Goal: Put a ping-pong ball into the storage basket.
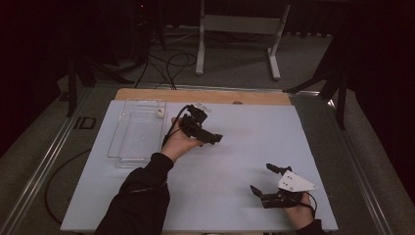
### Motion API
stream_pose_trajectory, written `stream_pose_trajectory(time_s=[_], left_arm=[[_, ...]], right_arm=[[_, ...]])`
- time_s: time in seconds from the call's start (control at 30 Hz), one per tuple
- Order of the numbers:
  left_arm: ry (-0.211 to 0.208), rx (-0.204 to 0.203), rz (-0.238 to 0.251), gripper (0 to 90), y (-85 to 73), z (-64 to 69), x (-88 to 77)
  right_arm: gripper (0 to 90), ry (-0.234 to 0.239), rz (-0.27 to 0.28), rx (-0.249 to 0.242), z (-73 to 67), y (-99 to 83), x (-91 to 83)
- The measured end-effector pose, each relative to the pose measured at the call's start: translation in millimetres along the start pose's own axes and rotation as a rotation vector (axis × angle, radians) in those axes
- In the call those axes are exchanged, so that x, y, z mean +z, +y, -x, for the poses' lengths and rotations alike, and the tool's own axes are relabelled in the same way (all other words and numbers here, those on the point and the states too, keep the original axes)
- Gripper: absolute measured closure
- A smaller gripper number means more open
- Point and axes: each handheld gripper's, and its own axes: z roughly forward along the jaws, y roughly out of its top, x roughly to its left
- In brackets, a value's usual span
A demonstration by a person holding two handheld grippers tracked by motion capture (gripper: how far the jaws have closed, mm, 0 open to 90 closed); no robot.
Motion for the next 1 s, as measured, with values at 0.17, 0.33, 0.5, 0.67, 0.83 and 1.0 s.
stream_pose_trajectory(time_s=[0.17,0.33,0.5,0.67,0.83,1.0], left_arm=[[-0.003,-0.003,0.0,1.8,-1.0,-0.8,6.4],[-0.001,-0.012,-0.011,2.2,-3.0,-2.2,15.2],[0.004,-0.011,-0.015,4.4,-4.4,-2.1,24.8],[-0.003,-0.014,-0.017,9.0,-6.3,-3.4,30.3],[0.01,-0.016,-0.026,12.5,-6.5,-4.1,36.5],[0.032,-0.021,-0.044,16.2,-8.3,-2.7,43.1]], right_arm=[[9.0,0.002,-0.001,0.003,0.1,-0.2,0.1],[9.0,0.002,0.0,0.003,-0.2,0.0,0.1],[9.0,0.005,-0.002,0.003,0.1,0.0,0.1],[9.0,0.006,-0.003,0.005,0.2,-0.1,-0.2],[9.0,0.008,0.001,0.003,0.0,0.1,-0.3],[9.0,0.007,0.001,0.003,0.0,0.0,-0.4]])
